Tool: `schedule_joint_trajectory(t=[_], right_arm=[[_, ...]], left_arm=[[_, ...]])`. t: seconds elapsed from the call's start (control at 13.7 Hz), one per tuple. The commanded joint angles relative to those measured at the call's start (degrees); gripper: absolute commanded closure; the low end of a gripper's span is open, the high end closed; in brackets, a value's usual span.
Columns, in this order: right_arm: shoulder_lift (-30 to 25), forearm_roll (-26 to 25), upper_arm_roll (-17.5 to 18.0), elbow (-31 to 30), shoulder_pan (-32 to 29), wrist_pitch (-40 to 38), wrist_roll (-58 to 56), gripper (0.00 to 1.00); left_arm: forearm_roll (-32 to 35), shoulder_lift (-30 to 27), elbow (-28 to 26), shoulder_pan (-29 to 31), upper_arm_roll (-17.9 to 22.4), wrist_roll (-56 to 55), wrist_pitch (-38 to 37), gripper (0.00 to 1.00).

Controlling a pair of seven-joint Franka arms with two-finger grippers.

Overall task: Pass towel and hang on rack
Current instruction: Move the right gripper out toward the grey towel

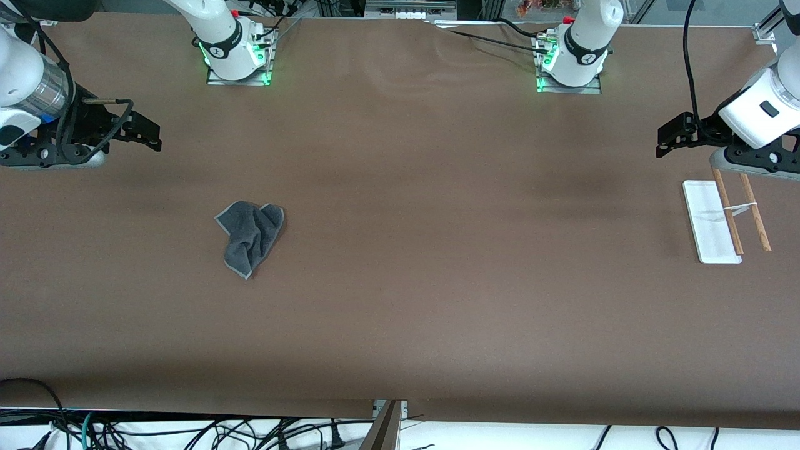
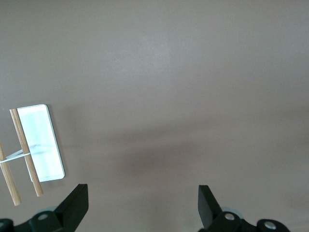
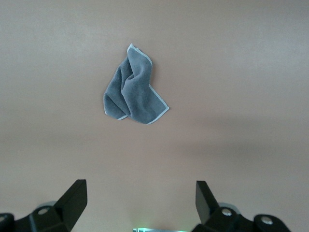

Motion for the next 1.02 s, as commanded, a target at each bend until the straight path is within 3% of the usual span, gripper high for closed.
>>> schedule_joint_trajectory(t=[0.0,0.95], right_arm=[[-1.2,-0.75,0.18,-1.33,-0.1,0.64,-1.0,0.01],[-0.06,-0.76,0.18,-2.3,-0.1,0.9,-1.08,0.01]], left_arm=[[1.25,0.16,1.22,0.06,0.0,0.42,-0.64,0.0],[1.25,0.07,1.14,0.06,-0.35,0.24,-1.07,0.0]])
